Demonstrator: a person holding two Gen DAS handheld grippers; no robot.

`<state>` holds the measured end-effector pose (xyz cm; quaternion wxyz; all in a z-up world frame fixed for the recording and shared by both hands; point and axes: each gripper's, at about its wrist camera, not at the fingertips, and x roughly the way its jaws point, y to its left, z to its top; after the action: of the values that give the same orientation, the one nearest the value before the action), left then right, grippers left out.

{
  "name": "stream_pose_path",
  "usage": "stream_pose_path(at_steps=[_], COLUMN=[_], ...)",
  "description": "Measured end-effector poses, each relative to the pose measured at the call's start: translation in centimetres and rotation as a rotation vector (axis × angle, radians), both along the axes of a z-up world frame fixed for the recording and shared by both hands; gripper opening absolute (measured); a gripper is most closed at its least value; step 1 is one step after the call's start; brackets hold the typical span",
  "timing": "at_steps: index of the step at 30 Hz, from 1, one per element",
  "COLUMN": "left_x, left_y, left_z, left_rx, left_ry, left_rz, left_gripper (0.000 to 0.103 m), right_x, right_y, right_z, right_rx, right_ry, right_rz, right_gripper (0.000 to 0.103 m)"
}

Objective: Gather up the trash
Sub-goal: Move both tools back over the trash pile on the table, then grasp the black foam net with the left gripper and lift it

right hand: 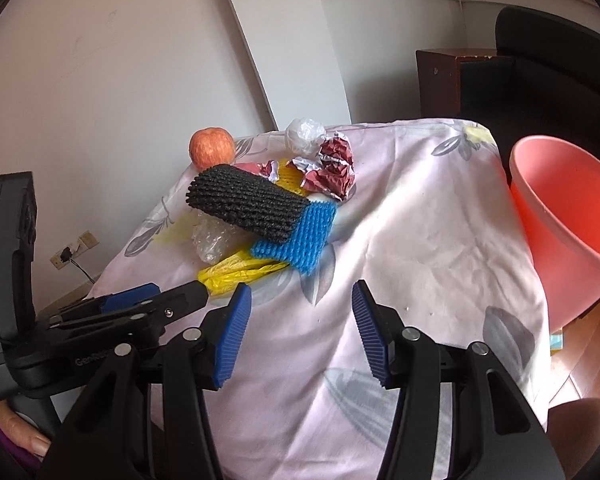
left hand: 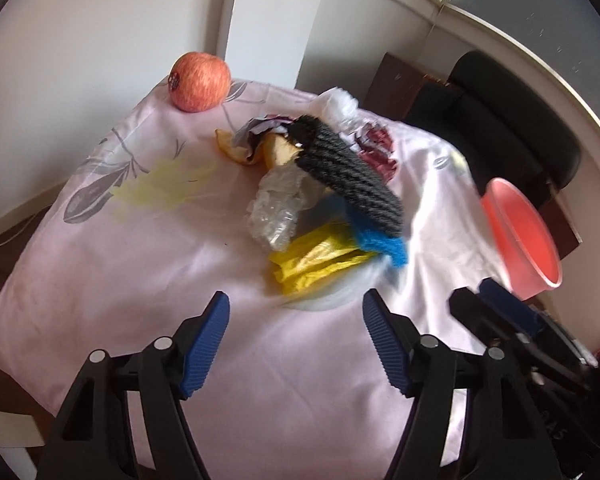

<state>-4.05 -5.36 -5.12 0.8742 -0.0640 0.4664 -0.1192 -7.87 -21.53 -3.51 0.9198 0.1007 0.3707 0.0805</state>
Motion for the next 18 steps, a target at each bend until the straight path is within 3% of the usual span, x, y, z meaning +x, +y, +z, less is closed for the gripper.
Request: stream_pose_path(at_steps=[7, 15, 18], left_x=[1.6, 3.4, 4.4], left_y=[0.3, 2.1, 1.8], left_z=[0.1, 2.9, 3.8], left_rx=[0.022, -0.118, -0.129], left_ry=[-0.015, -0.074, -0.09], left_rz=[0.009, -0.005, -0.018], left_gripper=[0.063, 0.063, 0.063], right_x=[1.7, 3.2, 3.8], right_y=[-0.3, -0.7, -0.5], right_z=[-0.1, -0.6, -0.7], right_rx=[-0.052, -0.025, -0.027], right_ry=[-0.015, 0.019, 0.025], right_rz=[0.012, 0.042, 0.05], right_gripper=[0.053, 0.053, 0.053])
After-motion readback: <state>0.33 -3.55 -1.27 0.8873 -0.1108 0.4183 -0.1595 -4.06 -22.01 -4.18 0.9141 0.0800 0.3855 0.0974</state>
